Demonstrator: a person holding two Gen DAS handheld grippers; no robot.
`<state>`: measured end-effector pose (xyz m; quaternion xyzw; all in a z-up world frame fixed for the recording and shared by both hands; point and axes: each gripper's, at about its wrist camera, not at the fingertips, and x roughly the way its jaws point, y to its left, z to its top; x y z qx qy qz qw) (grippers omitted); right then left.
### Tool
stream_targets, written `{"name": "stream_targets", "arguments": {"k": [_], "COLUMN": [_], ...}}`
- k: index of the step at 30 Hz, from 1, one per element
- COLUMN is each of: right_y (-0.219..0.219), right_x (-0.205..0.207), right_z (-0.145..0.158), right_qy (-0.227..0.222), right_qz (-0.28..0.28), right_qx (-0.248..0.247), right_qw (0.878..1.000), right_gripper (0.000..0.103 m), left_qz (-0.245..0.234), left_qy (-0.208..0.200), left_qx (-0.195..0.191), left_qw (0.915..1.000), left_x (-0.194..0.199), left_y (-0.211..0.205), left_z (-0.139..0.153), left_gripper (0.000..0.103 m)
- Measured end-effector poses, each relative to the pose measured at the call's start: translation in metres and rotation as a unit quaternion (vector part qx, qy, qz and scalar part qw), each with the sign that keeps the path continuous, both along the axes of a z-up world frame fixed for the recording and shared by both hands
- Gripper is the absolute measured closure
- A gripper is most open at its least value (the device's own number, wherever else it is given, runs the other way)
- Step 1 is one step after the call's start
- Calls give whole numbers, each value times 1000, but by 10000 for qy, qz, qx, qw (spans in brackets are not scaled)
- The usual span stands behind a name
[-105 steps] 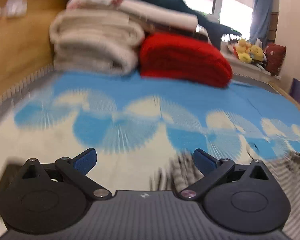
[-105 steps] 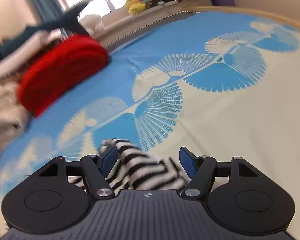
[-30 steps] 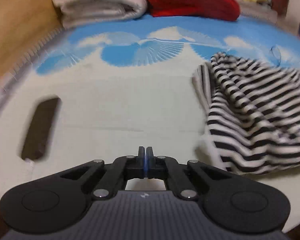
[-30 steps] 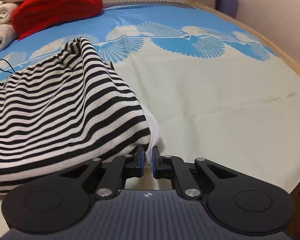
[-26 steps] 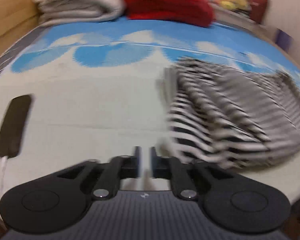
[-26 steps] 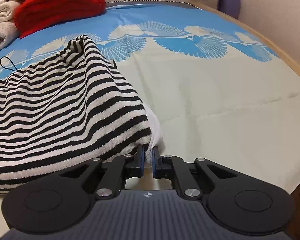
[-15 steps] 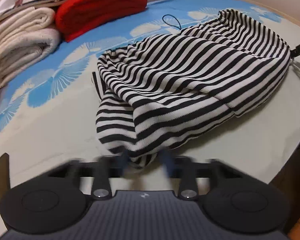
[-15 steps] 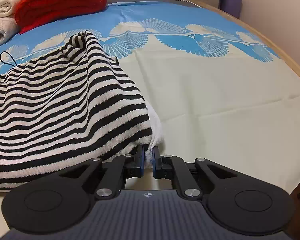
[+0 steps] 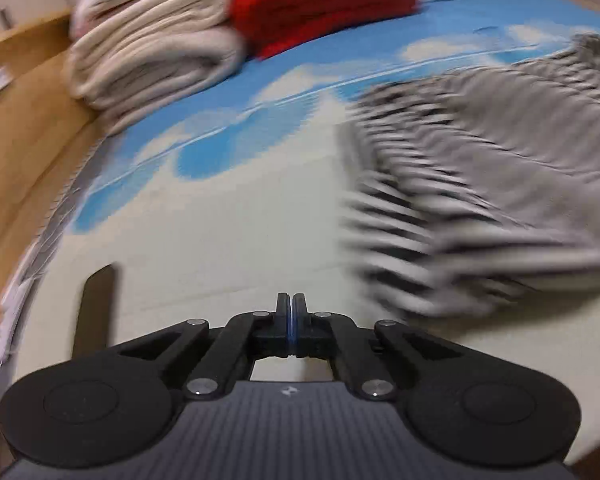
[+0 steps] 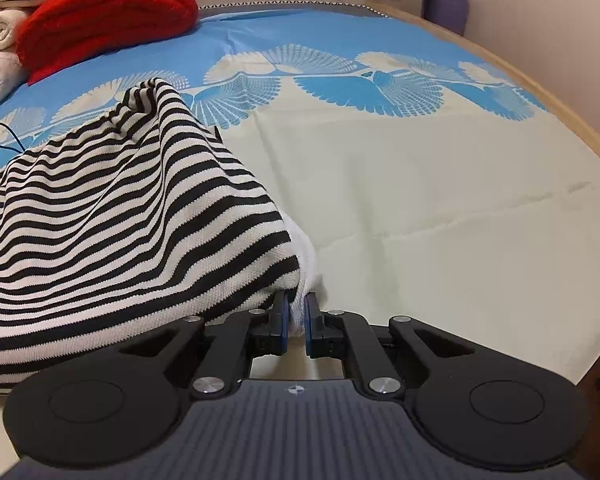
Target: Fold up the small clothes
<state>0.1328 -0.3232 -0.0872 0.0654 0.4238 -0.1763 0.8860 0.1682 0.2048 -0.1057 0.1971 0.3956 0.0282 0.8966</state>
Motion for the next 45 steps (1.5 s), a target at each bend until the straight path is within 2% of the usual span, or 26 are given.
{"name": "stream_targets", "arguments": {"k": [2,4,7,8,9,10,11,12,14,16,17,18,20,21,23,24,26,29,31,32,35,39,41,43,44,45], "right_y": [-2,-1,-5,-7,-9,-11,-10,-9,-3,4,6,5,-4,-8,-13,-17,-22,-15,-7,-1,20,15,4,-5,-11,-13], "right_x": [1,2,-1,-5,-10,-16,-22,-26,-26,-17,-9,0,16,18,15,11,3,15,43,61,110,167,187,205,209,208], "right_z": [-1,-4,0,3,8,14,21,26,34,34,30,22,-3,-7,5,13,31,57,68,69,61,33,9,-21,-34,-37], "right_qy": [35,171,95,38,-86,-288,-534,-744,-1122,-1191,-1057,-749,159,266,-27,-199,-605,-1188,-1449,-1463,-1408,-1004,-661,-253,-169,-310], "right_qz": [15,67,6,-69,-144,-238,-257,-183,132,493,606,577,190,62,60,-20,-39,401,968,1228,1569,1401,1186,893,770,757], "right_qx": [84,207,380,425,437,397,315,254,248,359,431,465,628,714,756,847,1016,950,999,992,659,606,660,1146,1355,1427], "right_qw": [10000,9996,9992,9991,9989,9985,9977,9967,9933,9910,9916,9944,9977,9971,9971,9962,9930,9876,9796,9766,9753,9832,9885,9891,9876,9864], "right_gripper": [96,96,89,78,66,63,61,61,62,67,73,74,74,74,74,71,67,64,82,100,100,100,100,103,103,103], "left_qz": [344,349,186,44,-125,-315,-482,-649,-896,-884,-814,-712,-456,-375,-205,-145,-75,128,91,75,37,184,331,472,538,616], "left_qy": [54,49,-174,-241,-315,-408,-501,-551,-436,56,338,648,778,716,470,305,-147,-487,-511,-513,-343,-19,213,599,690,746], "left_qx": [-387,-954,-1291,-1457,-1557,-1571,-1512,-1439,-1238,-862,-646,-461,-440,-407,-476,-623,-1162,-1641,-1826,-1862,-1806,-1888,-2085,-2461,-2654,-2793], "left_qw": [9986,9948,9913,9890,9872,9862,9860,9859,9873,9923,9940,9943,9950,9959,9975,9975,9931,9852,9818,9811,9830,9818,9772,9662,9602,9553], "left_x": [7,6,-5,-8,-13,-16,-20,-20,-14,1,9,18,28,30,29,28,20,38,68,85,135,191,213,234,240,242], "left_y": [24,37,31,25,17,7,-6,-17,-43,-62,-66,-69,-68,-68,-63,-57,-46,-50,-63,-69,-86,-84,-74,-65,-60,-57], "left_z": [4,13,26,31,36,40,41,42,36,17,5,-8,-13,-10,4,13,38,65,74,76,63,20,-4,-27,-34,-38], "left_gripper": [103,103,91,78,58,47,33,26,24,24,23,16,4,2,2,2,0,0,0,0,0,0,0,0,0,0]}}
